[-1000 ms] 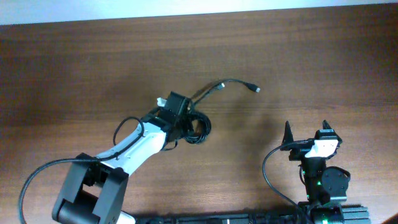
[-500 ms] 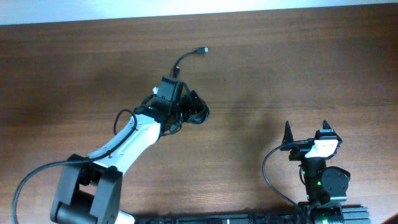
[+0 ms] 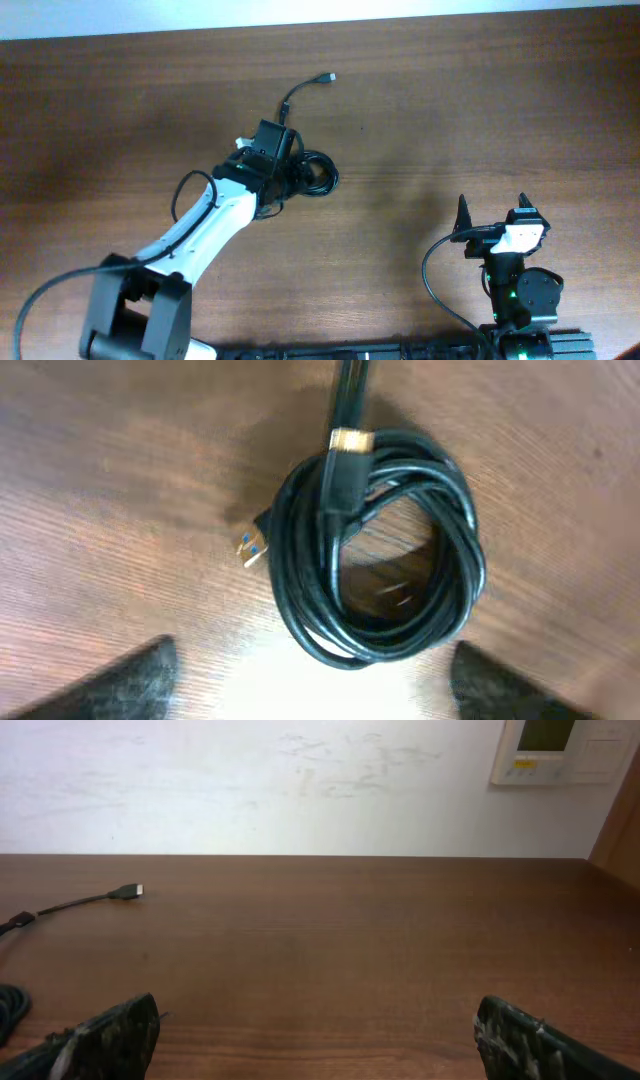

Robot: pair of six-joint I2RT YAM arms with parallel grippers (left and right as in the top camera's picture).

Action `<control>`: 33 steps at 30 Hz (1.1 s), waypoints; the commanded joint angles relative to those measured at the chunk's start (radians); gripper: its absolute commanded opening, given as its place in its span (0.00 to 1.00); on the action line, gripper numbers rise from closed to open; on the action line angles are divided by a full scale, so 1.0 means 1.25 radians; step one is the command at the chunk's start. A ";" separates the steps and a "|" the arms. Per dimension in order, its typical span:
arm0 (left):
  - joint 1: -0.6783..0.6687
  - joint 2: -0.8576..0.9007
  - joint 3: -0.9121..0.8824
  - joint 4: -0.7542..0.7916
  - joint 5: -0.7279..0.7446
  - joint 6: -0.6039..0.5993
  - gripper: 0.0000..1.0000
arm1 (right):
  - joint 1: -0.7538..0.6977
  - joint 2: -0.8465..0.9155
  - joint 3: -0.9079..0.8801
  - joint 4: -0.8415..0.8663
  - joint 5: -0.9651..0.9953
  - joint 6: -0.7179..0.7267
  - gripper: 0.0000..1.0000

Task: Untangle cables
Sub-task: 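Lift the cable coil with the left gripper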

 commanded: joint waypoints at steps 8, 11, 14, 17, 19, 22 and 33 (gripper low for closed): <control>-0.004 0.096 -0.011 0.050 0.016 -0.172 0.37 | 0.007 -0.006 -0.005 -0.003 0.002 -0.006 0.99; -0.020 0.131 -0.011 0.079 0.015 -0.172 0.22 | 0.007 -0.006 -0.005 -0.004 0.002 -0.005 0.99; -0.020 0.133 -0.010 0.079 0.014 -0.163 0.00 | 0.007 -0.006 -0.006 -0.004 0.002 -0.006 0.99; 0.017 0.061 -0.007 0.077 0.015 -0.039 0.00 | 0.007 -0.006 -0.005 -0.004 0.002 -0.006 0.98; 0.047 -0.018 -0.008 0.077 0.015 0.070 0.00 | 0.007 -0.006 -0.005 -0.004 0.002 -0.006 0.99; 0.078 -0.129 -0.008 0.070 0.016 0.195 0.00 | 0.007 -0.006 -0.005 -0.004 0.002 -0.006 0.99; 0.080 -0.177 -0.008 -0.053 0.072 0.264 0.00 | 0.007 -0.006 -0.006 -0.003 0.002 -0.005 0.99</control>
